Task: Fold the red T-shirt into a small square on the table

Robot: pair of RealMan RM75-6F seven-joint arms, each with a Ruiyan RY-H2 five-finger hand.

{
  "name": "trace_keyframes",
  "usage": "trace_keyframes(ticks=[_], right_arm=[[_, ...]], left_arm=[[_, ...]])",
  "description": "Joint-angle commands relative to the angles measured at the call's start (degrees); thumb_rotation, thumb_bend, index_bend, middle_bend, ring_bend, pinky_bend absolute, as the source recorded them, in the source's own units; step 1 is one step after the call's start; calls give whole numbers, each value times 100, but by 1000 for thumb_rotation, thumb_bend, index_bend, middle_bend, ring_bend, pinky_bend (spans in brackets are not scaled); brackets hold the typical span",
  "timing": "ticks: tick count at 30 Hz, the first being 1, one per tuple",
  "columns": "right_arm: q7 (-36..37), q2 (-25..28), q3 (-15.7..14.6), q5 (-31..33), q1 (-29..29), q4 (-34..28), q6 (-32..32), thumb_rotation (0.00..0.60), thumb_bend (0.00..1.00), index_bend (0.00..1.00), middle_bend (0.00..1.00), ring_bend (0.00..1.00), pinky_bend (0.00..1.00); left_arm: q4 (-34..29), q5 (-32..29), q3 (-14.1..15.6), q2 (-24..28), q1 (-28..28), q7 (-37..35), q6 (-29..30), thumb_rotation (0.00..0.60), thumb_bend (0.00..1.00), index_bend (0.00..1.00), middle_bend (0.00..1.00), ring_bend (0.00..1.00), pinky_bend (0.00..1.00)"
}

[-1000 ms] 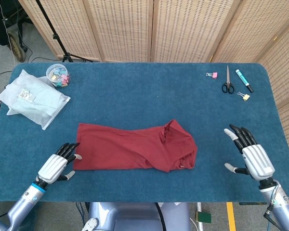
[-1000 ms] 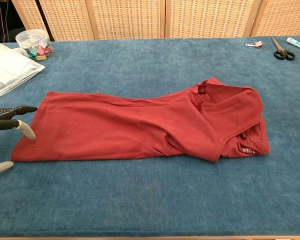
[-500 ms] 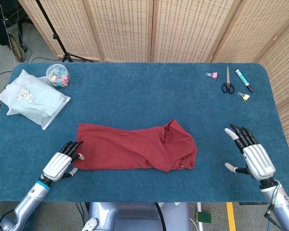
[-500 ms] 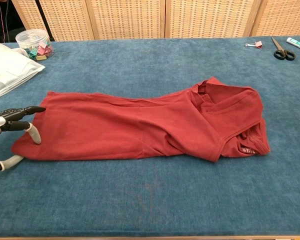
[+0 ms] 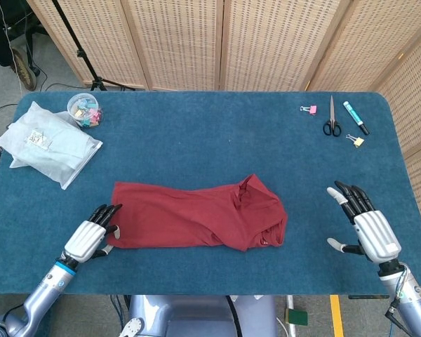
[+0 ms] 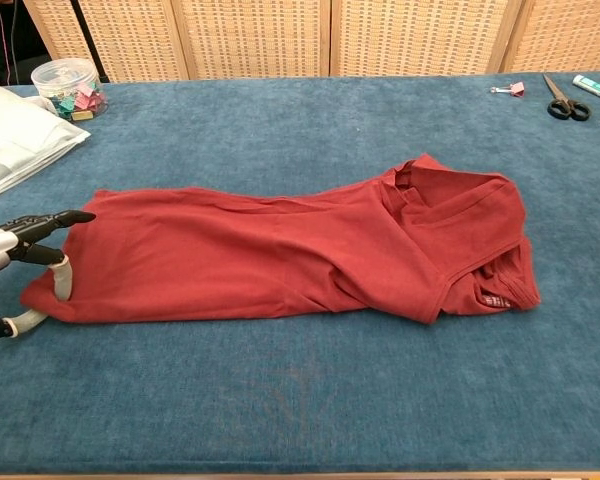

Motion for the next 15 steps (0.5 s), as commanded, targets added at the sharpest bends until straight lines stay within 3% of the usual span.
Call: trace_keyframes(ticks=[1, 7, 15], right_arm=[[9, 3, 4, -11, -5, 3, 10, 600, 0, 0, 0, 0, 0], [37, 16, 11, -38, -18, 8, 27, 600, 0, 0, 0, 0, 0], [29, 37, -3, -123, -43, -21, 77, 600, 0, 0, 0, 0, 0]], left_arm=[[61, -19, -32, -13, -14, -24, 23, 600, 544, 686, 0, 0, 0], [219, -25, -77, 189, -36, 174, 126, 600, 565, 726, 0, 0, 0], [796, -451, -216, 912, 78, 25, -89, 600, 566, 731, 0, 0, 0]])
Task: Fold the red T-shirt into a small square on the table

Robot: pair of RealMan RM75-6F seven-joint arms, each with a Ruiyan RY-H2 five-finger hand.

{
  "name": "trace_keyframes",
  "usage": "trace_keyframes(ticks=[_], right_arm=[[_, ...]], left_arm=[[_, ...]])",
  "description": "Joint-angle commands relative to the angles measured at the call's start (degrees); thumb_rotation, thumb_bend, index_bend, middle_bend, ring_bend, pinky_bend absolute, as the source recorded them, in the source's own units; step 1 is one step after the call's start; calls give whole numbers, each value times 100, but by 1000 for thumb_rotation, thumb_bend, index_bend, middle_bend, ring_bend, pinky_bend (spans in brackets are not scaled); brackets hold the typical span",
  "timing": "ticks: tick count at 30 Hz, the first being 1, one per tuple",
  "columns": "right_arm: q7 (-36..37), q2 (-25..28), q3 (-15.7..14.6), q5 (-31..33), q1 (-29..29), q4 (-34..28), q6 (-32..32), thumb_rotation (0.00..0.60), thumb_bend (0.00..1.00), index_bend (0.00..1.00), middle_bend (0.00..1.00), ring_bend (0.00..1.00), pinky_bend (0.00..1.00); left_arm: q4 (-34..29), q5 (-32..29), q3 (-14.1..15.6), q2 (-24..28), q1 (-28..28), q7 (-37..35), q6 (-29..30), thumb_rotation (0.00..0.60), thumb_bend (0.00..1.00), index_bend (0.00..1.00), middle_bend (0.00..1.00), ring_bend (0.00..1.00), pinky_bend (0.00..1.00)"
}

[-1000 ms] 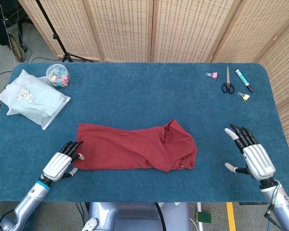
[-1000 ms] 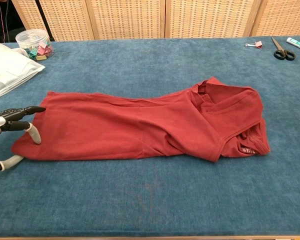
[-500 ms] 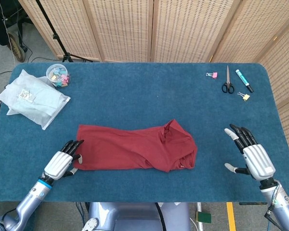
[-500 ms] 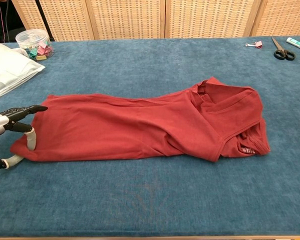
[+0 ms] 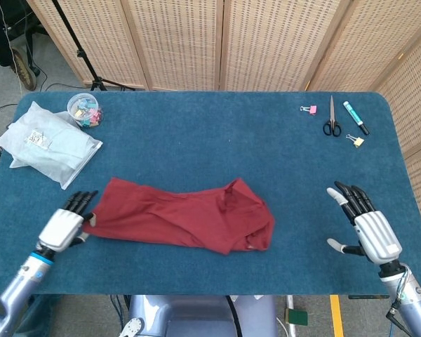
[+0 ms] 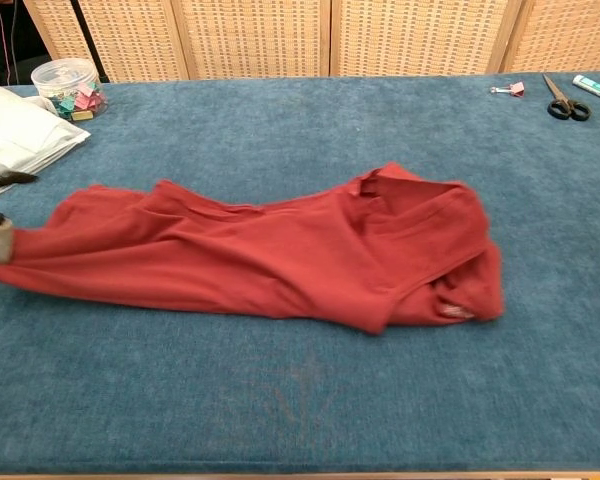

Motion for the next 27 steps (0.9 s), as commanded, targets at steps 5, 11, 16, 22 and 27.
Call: trace_keyframes(ticks=[5, 11, 16, 22, 27], right_arm=[[-41, -4, -7, -30, -7, -25, -5, 600, 0, 0, 0, 0, 0], [-89, -17, 8, -16, -5, -41, -26, 600, 0, 0, 0, 0, 0], [-88, -17, 18, 0, -4, -39, -42, 600, 0, 0, 0, 0, 0], [-6, 20, 30, -15, -23, -53, 10, 600, 0, 0, 0, 0, 0], [31, 39, 23, -45, -28, -57, 24, 600, 0, 0, 0, 0, 0]], left_arm=[[1072, -460, -155, 347, 120, -661, -403, 600, 568, 731, 0, 0, 0], [1725, -544, -272, 322, 176, -1716, -234, 600, 578, 731, 0, 0, 0], [2040, -641, -452, 238, 210, -2284, 80, 600, 591, 731, 0, 0, 0], [2409, -903, -668, 202, 241, -2791, -103, 600, 594, 731, 0, 0, 0], [2620, -1019, -757, 155, 262, -3053, -243, 600, 595, 732, 0, 0, 0]])
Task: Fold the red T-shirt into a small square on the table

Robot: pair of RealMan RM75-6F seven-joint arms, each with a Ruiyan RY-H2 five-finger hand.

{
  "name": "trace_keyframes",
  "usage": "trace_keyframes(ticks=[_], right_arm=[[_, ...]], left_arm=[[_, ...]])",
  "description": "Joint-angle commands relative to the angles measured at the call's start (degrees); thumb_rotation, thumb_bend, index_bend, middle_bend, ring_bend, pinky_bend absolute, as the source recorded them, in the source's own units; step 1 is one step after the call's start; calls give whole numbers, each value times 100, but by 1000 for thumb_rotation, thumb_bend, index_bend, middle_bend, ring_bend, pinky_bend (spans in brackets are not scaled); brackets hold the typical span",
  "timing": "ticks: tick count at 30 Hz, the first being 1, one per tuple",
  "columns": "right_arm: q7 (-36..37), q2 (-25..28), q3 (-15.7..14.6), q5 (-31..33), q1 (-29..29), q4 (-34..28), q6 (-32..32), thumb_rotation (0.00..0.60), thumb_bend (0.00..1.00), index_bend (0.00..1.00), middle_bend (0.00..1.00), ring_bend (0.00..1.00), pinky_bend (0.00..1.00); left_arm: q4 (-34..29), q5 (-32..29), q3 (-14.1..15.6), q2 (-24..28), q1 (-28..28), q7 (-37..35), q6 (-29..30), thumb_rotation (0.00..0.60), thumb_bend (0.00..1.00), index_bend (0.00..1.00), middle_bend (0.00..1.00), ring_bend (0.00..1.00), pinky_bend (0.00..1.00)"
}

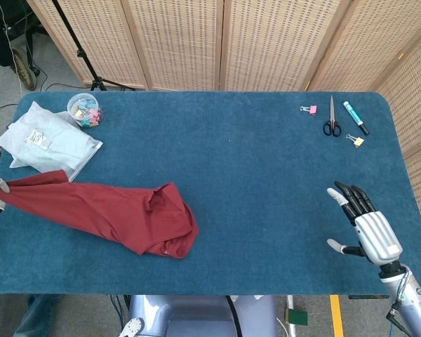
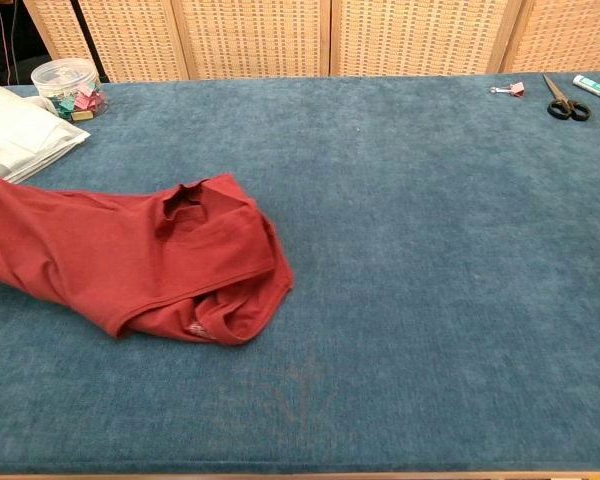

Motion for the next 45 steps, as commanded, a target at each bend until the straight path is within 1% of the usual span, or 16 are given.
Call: trace_keyframes(ticks=[1, 5, 7, 9, 11, 19, 24, 27, 38, 45], right_arm=[[13, 7, -7, -18, -3, -4, 8, 600, 0, 0, 0, 0, 0], [19, 21, -13, -59, -16, -18, 49, 600, 0, 0, 0, 0, 0], [30, 35, -13, -75, -27, -33, 77, 600, 0, 0, 0, 0, 0], [41, 46, -17, -90, -33, -41, 92, 600, 0, 0, 0, 0, 0], [50, 54, -21, -105, -35, -48, 99, 600, 0, 0, 0, 0, 0], [132, 97, -17, -139, -56, -63, 164, 600, 0, 0, 0, 0, 0], [195, 125, -8, -149, -70, -64, 207, 600, 0, 0, 0, 0, 0], [224, 138, -2, -152, -76, -70, 226, 600, 0, 0, 0, 0, 0], [295, 160, 7, -157, -84, -56, 246, 600, 0, 0, 0, 0, 0], [302, 160, 17, -139, -80, -56, 231, 600, 0, 0, 0, 0, 0]], left_arm=[[117, -98, -82, -33, 14, -146, -119, 600, 595, 732, 0, 0, 0], [319, -230, -185, -97, -9, -256, -347, 600, 595, 732, 0, 0, 0], [427, -363, -308, -154, -31, -376, -466, 600, 596, 732, 0, 0, 0], [547, -469, -436, -267, -53, -532, -402, 600, 597, 732, 0, 0, 0], [646, -491, -475, -353, -61, -632, -349, 600, 599, 732, 0, 0, 0], [806, -459, -475, -532, -99, -813, -356, 600, 609, 732, 0, 0, 0], [766, -464, -537, -599, -141, -829, -103, 600, 612, 732, 0, 0, 0], [718, -455, -577, -652, -166, -811, 159, 600, 617, 732, 0, 0, 0], [645, -388, -513, -737, -159, -657, 121, 600, 622, 732, 0, 0, 0], [557, -404, -623, -752, -261, -655, 491, 600, 632, 732, 0, 0, 0]])
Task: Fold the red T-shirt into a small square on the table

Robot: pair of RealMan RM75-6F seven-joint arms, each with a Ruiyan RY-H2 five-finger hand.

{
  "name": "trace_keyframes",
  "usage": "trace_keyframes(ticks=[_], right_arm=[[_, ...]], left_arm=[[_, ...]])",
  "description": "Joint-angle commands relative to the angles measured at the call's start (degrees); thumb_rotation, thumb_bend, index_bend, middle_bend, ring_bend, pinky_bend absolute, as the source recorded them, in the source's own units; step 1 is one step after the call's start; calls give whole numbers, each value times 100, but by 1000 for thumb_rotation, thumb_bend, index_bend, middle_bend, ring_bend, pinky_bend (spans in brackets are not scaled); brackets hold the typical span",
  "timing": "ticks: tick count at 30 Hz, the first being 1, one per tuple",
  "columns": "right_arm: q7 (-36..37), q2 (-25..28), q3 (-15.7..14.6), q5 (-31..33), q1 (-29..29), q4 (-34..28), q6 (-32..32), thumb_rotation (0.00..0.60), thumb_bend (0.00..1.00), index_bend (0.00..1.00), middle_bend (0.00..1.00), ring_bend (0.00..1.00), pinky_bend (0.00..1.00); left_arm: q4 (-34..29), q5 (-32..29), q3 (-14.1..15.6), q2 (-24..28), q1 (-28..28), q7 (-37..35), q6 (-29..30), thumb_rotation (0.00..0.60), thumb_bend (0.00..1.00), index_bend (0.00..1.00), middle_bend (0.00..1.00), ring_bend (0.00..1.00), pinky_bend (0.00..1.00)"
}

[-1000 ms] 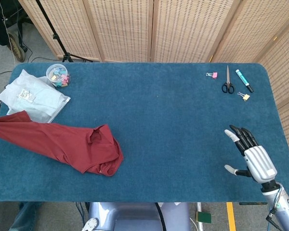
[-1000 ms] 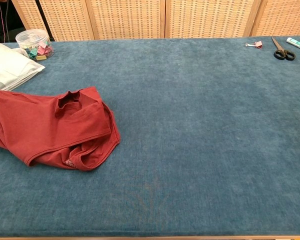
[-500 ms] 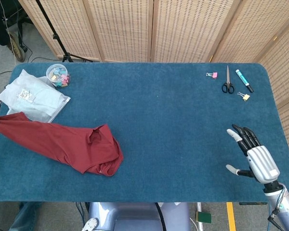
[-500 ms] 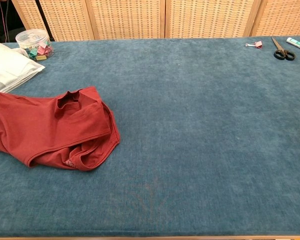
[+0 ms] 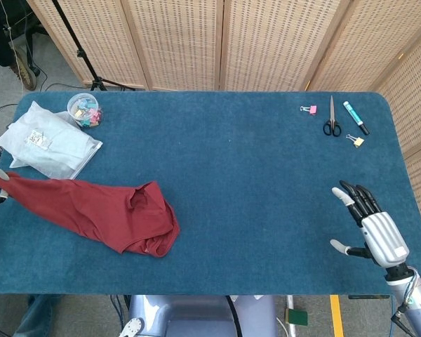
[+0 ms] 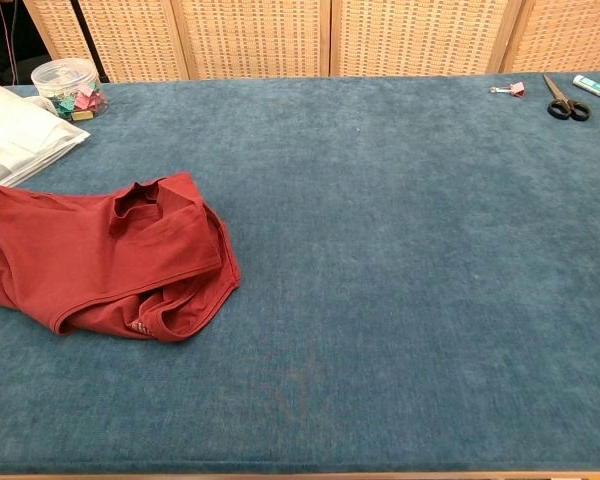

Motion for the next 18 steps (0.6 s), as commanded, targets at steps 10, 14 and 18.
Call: trace_keyframes(ticks=[10, 14, 18], right_arm=[[18, 10, 6, -4, -4, -1, 9, 600, 0, 0, 0, 0, 0], [57, 17, 11, 4, -3, 9, 7, 600, 0, 0, 0, 0, 0], [96, 26, 14, 12, -2, 13, 3, 600, 0, 0, 0, 0, 0]], left_arm=[[-919, 411, -30, -31, -665, 669, 1079, 600, 634, 732, 0, 0, 0], [-1754, 714, 33, 58, -912, 1245, 1473, 600, 634, 732, 0, 0, 0], [-2671, 1107, 173, 142, -1113, 1955, 1721, 600, 633, 732, 0, 0, 0]])
